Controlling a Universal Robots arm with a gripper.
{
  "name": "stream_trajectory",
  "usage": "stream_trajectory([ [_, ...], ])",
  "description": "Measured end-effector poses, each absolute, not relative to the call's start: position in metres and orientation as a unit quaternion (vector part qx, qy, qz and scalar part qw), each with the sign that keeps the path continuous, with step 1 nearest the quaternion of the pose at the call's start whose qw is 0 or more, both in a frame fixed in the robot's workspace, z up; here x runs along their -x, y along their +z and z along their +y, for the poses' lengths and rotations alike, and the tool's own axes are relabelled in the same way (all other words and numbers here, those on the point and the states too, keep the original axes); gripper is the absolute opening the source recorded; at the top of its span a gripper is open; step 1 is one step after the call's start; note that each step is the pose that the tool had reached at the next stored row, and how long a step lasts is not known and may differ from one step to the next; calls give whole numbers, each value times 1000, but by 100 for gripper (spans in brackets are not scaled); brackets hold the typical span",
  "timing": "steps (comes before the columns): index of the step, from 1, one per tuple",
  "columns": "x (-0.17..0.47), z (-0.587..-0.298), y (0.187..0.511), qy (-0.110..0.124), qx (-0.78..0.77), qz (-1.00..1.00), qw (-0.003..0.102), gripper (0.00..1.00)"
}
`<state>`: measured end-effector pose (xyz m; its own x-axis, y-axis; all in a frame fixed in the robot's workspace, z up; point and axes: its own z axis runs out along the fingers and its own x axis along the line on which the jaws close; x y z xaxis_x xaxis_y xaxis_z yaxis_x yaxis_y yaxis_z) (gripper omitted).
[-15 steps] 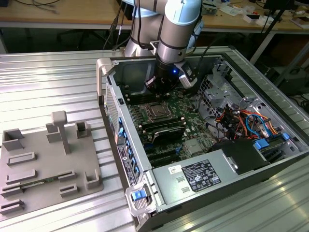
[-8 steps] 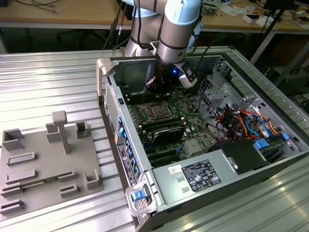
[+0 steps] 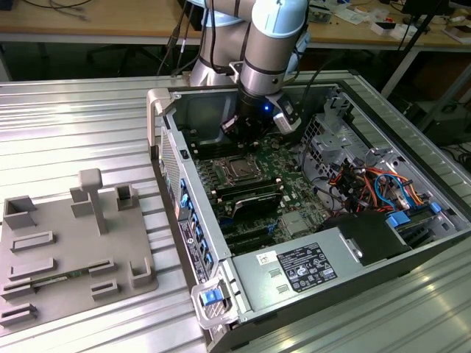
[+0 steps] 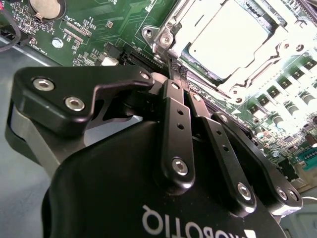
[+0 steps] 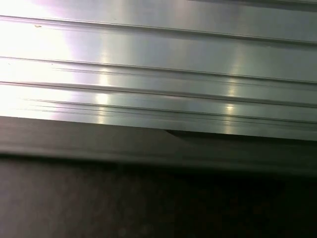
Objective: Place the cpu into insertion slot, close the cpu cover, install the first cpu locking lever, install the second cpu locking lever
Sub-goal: 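Install the first cpu locking lever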
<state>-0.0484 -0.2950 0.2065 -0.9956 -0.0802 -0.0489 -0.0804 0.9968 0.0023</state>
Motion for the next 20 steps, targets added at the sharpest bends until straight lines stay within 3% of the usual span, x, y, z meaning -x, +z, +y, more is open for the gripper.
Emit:
stream_trajectory([
  [20, 47, -295, 202, -4, 34, 999, 24, 11],
])
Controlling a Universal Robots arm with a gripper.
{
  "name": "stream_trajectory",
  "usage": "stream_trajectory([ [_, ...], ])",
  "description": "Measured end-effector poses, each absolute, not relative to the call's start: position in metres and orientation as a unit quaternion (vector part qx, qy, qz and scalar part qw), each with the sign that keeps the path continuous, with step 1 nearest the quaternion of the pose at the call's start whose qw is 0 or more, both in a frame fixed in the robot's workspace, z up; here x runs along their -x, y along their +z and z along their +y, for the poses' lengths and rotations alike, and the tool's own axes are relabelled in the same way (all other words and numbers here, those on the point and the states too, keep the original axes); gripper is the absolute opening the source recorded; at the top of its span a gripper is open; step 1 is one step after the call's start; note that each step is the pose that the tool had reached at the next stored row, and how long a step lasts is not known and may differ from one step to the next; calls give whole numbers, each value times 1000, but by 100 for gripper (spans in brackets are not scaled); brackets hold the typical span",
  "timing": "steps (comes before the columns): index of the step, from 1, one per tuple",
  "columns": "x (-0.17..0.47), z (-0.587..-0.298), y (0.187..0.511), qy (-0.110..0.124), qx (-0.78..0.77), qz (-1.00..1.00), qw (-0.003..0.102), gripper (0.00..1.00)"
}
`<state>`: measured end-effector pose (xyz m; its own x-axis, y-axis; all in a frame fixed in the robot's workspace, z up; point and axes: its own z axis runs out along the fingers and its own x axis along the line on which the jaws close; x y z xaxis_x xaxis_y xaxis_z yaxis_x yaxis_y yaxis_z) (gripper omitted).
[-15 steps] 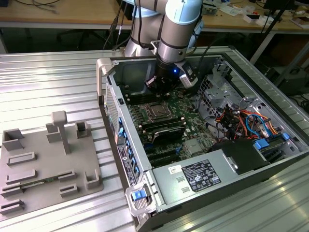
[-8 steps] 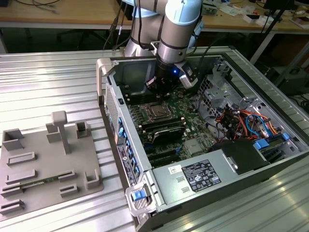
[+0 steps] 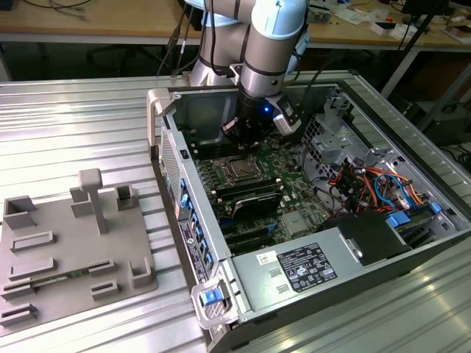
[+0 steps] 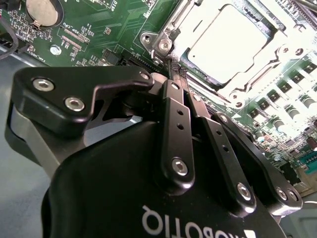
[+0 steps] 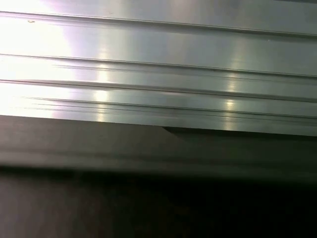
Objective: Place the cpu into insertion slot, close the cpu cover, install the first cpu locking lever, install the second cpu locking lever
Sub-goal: 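Install the first cpu locking lever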
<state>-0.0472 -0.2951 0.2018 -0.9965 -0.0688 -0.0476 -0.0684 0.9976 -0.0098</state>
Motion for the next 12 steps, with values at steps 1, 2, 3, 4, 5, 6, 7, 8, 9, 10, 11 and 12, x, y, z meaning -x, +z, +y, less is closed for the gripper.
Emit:
stream_trajectory([
  [1, 47, -295, 202, -4, 34, 999, 24, 11],
  [2, 47, -295, 202, -4, 34, 999, 24, 11],
  [3, 47, -295, 201, -4, 34, 999, 24, 11],
  [4, 47, -295, 201, -4, 34, 999, 24, 11],
  [5, 47, -295, 201, -4, 34, 999, 23, 11],
  [6, 47, -294, 201, -4, 34, 999, 23, 11],
  [7, 47, -295, 201, -4, 34, 999, 23, 11],
  [8, 47, -294, 201, -4, 34, 999, 23, 11],
  [9, 47, -294, 201, -4, 34, 999, 23, 11],
  [10, 47, -294, 201, -4, 34, 999, 23, 11],
  [11, 47, -294, 201, -4, 34, 999, 23, 11],
  [12, 47, -294, 201, -4, 34, 999, 23, 11],
])
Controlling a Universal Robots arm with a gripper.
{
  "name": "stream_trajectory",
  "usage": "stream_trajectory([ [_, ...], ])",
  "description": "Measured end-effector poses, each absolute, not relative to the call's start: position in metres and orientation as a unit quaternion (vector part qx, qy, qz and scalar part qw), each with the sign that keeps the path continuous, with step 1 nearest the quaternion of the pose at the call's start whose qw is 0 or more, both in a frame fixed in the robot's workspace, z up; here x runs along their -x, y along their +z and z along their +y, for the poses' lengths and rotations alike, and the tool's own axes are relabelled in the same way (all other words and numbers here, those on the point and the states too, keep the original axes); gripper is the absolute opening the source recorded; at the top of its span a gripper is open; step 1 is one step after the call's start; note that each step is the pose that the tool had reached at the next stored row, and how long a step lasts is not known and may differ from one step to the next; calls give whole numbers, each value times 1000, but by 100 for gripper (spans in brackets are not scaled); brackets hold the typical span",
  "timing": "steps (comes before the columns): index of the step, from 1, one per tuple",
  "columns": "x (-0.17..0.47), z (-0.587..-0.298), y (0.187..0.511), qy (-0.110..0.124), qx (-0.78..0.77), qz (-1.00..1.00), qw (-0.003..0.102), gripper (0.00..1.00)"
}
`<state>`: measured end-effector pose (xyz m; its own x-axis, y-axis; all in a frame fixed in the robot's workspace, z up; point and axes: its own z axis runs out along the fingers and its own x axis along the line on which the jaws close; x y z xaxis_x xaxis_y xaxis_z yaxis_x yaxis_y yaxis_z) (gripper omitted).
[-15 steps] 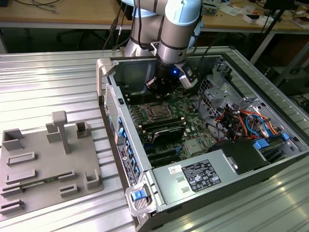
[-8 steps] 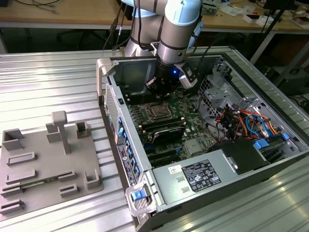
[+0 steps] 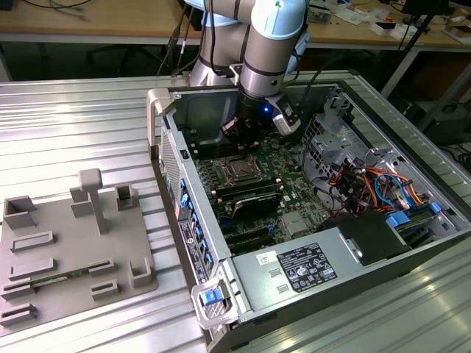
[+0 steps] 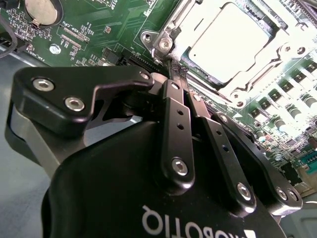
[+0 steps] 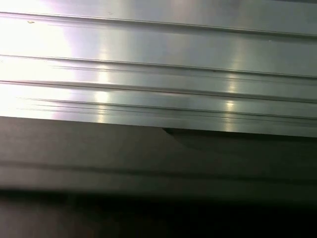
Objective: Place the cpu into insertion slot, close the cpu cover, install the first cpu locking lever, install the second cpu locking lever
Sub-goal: 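Install the first cpu locking lever, then install the second cpu locking lever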
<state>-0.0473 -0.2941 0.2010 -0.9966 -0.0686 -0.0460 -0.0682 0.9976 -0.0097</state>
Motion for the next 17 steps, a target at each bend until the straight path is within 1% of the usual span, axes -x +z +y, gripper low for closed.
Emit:
stream_trajectory([
  [17, 47, -295, 209, -4, 34, 999, 23, 11],
])
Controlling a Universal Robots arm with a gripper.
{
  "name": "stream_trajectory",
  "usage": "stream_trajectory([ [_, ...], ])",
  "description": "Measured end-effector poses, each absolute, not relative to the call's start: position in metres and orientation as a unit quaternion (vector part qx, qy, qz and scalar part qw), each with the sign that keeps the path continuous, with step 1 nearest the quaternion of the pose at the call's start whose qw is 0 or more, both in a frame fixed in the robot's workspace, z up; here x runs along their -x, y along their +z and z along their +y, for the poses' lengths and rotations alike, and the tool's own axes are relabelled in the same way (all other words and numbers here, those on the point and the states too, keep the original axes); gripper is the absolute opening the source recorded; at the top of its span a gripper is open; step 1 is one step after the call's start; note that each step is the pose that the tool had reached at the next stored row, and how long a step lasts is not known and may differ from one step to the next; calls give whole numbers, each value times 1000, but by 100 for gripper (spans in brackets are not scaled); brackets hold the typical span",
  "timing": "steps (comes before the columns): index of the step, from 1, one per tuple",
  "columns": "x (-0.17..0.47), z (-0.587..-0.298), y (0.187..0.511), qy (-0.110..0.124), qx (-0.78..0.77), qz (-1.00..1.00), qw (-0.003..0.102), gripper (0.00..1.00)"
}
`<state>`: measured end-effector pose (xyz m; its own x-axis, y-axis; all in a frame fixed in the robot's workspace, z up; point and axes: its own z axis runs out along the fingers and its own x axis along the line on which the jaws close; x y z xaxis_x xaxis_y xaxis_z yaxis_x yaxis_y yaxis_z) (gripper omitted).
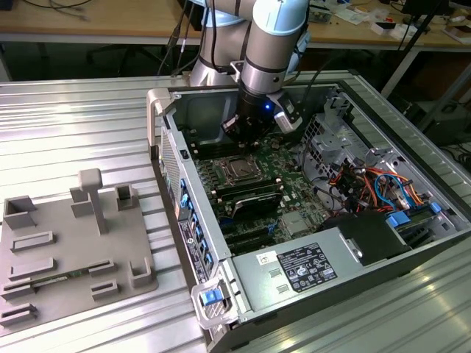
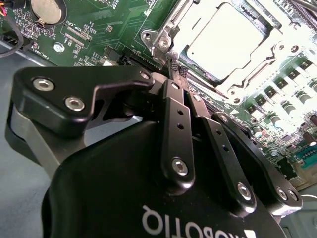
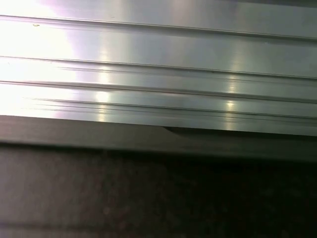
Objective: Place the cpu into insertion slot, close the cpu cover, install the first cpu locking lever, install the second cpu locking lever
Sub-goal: 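Install the second cpu locking lever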
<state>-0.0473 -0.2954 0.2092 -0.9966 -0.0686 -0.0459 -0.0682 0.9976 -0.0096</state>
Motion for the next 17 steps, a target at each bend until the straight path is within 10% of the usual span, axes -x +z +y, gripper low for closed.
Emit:
stream_trajectory([
  [17, 47, -299, 209, -4, 34, 999, 23, 11],
])
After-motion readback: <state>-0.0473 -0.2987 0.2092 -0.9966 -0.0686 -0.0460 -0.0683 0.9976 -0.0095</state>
